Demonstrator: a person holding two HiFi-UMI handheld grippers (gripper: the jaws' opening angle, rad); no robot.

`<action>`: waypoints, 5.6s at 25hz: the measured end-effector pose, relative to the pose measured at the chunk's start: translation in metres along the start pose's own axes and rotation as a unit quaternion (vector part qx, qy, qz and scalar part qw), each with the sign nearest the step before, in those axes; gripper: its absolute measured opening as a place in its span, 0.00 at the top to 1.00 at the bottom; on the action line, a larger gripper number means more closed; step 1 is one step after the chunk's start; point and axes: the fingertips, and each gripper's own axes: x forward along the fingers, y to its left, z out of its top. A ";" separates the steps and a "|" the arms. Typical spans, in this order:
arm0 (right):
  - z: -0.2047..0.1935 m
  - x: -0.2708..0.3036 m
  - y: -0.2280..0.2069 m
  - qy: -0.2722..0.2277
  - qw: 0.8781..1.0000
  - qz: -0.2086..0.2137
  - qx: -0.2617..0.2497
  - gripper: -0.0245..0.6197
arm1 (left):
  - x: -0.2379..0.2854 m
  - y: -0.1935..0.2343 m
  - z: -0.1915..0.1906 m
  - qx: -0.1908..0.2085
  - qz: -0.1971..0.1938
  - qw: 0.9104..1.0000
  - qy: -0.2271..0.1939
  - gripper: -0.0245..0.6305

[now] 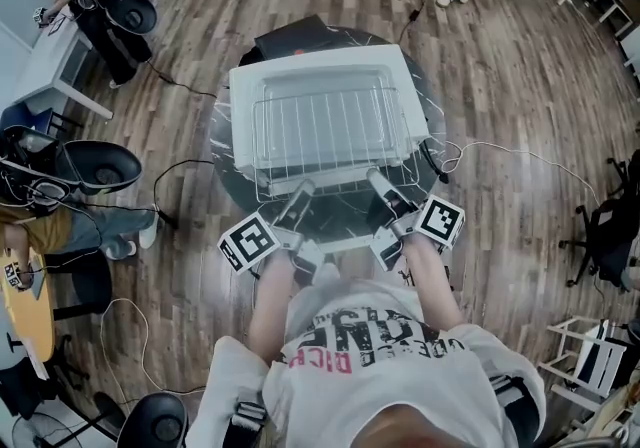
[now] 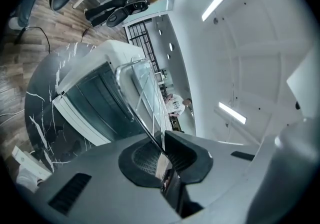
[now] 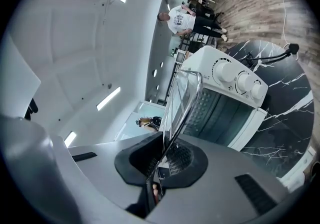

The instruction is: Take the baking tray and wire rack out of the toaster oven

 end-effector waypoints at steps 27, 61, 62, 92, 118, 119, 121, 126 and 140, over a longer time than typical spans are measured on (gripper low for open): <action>0.027 0.051 -0.006 -0.032 0.999 -0.002 0.025 0.95 | 0.045 0.014 0.043 -0.023 -0.028 0.998 0.043 0.94; 0.024 0.043 0.004 -0.032 0.999 0.027 -0.022 0.65 | 0.034 0.002 0.046 -0.040 -0.093 0.993 0.056 0.68; 0.025 0.041 0.003 -0.034 0.999 0.027 -0.023 0.65 | 0.034 0.002 0.045 -0.044 -0.093 0.993 0.054 0.68; 0.036 -0.042 0.021 -0.087 0.987 0.054 -0.127 0.96 | -0.008 -0.021 0.001 -0.015 -0.088 0.996 -0.022 0.96; -0.032 -0.163 0.070 -0.050 0.879 0.059 -0.470 0.96 | -0.065 -0.110 -0.126 0.555 0.074 0.822 -0.103 0.96; -0.038 -0.167 0.069 -0.048 0.882 0.063 -0.464 0.96 | -0.069 -0.109 -0.132 0.554 0.073 0.823 -0.100 0.96; -0.049 -0.174 0.068 -0.040 0.884 0.069 -0.460 0.96 | -0.076 -0.107 -0.142 0.559 0.074 0.820 -0.094 0.96; -0.076 -0.192 0.064 -0.012 0.882 0.076 -0.466 0.96 | -0.094 -0.100 -0.161 0.551 0.083 0.825 -0.094 0.96; -0.115 -0.209 0.066 0.025 0.870 0.103 -0.482 0.96 | -0.131 -0.086 -0.182 0.529 0.104 0.834 -0.116 0.96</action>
